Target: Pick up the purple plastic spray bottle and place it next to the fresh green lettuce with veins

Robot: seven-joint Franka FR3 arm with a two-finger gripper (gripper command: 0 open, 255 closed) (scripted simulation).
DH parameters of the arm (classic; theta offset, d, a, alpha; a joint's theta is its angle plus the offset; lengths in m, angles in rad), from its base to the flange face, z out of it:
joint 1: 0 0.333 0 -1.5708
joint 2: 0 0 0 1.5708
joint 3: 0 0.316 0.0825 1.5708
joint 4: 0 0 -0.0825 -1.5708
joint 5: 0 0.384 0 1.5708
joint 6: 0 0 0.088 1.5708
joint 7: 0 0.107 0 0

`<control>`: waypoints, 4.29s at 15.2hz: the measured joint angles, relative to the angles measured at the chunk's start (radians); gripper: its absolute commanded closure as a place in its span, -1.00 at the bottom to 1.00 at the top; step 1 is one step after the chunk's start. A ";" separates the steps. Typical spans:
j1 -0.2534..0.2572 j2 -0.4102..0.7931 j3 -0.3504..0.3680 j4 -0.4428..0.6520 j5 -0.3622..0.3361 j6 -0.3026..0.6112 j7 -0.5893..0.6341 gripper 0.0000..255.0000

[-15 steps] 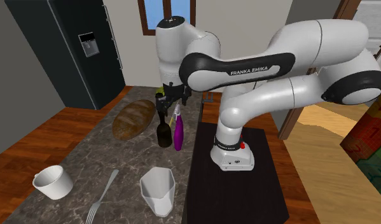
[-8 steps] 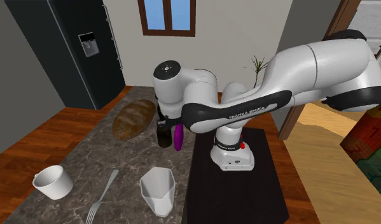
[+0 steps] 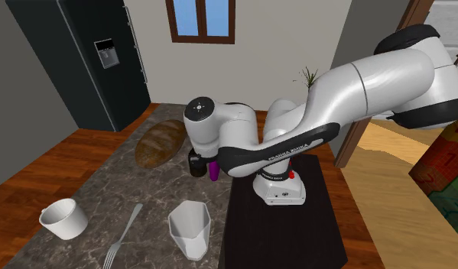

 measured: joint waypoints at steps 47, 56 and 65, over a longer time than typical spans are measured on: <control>-0.076 -0.165 -0.282 0.250 -0.233 -0.372 -0.124 1.00; -0.113 -0.148 -0.339 0.366 -0.288 -0.461 -0.152 1.00; -0.144 -0.123 -0.392 0.486 -0.339 -0.550 -0.182 1.00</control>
